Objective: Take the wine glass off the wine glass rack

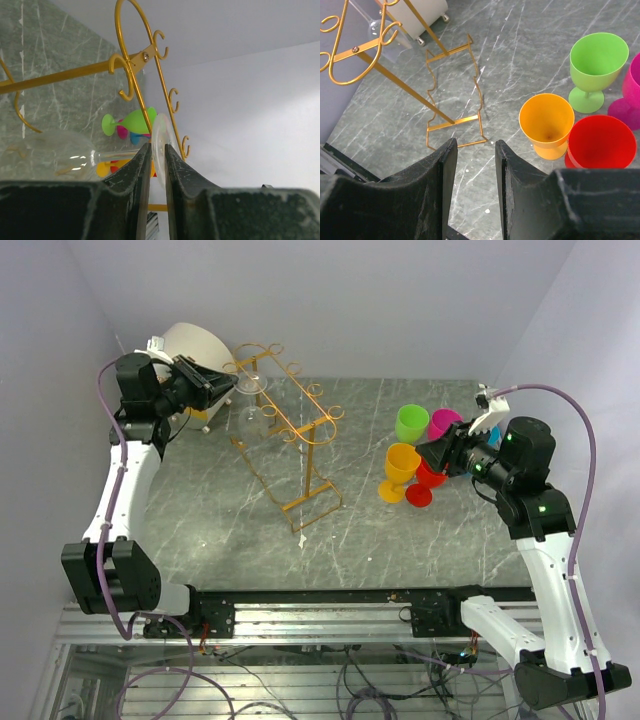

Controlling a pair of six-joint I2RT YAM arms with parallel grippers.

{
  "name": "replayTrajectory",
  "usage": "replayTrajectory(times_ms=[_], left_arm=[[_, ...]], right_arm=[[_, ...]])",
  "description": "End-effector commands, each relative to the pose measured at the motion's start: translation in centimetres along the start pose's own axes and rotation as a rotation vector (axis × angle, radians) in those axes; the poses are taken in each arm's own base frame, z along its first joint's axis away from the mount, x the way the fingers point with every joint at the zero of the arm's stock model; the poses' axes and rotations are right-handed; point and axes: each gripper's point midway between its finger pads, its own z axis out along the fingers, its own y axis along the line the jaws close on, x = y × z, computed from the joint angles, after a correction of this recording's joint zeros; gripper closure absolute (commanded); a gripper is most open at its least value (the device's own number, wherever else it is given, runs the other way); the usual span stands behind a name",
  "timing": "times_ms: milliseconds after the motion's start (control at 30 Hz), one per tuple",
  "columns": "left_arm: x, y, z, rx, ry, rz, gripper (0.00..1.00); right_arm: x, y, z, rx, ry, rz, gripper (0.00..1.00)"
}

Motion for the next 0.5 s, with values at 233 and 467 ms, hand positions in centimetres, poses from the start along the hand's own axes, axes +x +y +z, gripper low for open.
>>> replayTrajectory(times_ms=[233,467], left_arm=[[0.8,-0.9,-0.4,-0.007,0.056,0.071,0.73],[1.1,-0.9,0.3,0.006,0.065,0.051,0.73]], right_arm=[[-0.3,0.2,-0.2,-0.015,-0.025,-0.006,0.63],[-0.1,0.3,-0.2,-0.018,-0.026,-0.002,0.63]])
